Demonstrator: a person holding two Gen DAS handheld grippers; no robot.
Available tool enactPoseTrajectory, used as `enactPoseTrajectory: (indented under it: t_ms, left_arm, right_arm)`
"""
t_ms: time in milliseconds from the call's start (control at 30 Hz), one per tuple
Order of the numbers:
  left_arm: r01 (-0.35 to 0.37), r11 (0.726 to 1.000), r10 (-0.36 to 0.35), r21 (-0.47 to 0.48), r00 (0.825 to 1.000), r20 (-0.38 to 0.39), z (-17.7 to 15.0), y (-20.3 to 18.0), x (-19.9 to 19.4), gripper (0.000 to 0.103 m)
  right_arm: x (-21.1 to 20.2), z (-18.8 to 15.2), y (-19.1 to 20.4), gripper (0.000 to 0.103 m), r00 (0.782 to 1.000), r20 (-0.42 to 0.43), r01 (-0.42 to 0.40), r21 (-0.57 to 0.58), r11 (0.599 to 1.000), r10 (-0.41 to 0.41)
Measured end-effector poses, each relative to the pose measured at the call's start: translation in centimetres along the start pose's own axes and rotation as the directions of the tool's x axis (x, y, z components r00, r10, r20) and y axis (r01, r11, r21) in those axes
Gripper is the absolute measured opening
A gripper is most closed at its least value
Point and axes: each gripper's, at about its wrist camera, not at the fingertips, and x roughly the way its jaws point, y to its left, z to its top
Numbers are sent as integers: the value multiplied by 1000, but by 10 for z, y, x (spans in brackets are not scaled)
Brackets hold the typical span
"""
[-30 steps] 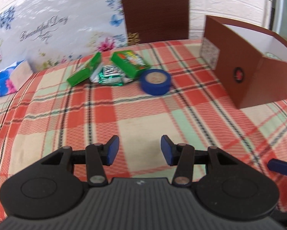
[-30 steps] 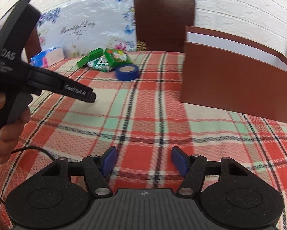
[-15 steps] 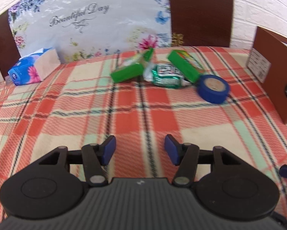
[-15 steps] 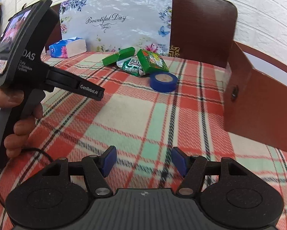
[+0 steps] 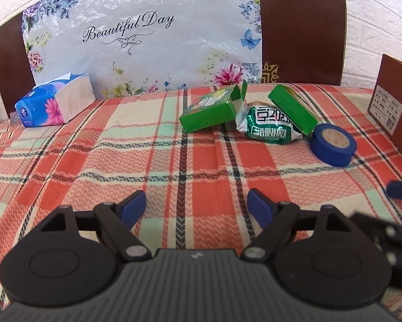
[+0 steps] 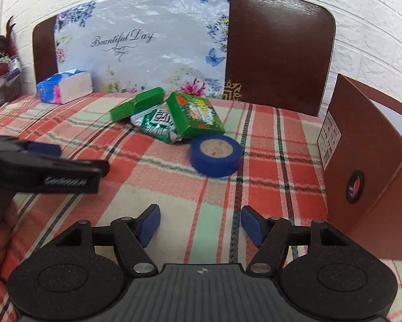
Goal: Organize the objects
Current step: 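Move the right gripper back over the table toward the blue tape roll, then grasp the blue tape roll with the right gripper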
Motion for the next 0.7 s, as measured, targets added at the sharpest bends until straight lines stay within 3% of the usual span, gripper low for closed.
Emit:
enactPoseTrajectory:
  t_ms: [467,533,633,700]
  left_arm:
    - [1,1000,-1,-2,1000,7,-3,0,1,86]
    - [1,1000,-1,-4,1000,8,-3,0,0,86]
    - [1,1000,-1,-4,1000,8,-3,0,1,87]
    - [1,1000,-1,-4,1000,8,-3,0,2,87]
  right_arm:
    - [49,33,-7,69,999,11,38,-13,999,-38]
    - [57,40,-6,67,999,13,38,-22,999,-38]
    - [61,43,-7,57,1000,2,14,-13,1000,-14]
    - [56,39,-7,56,1000,4,9,-14,1000,-9]
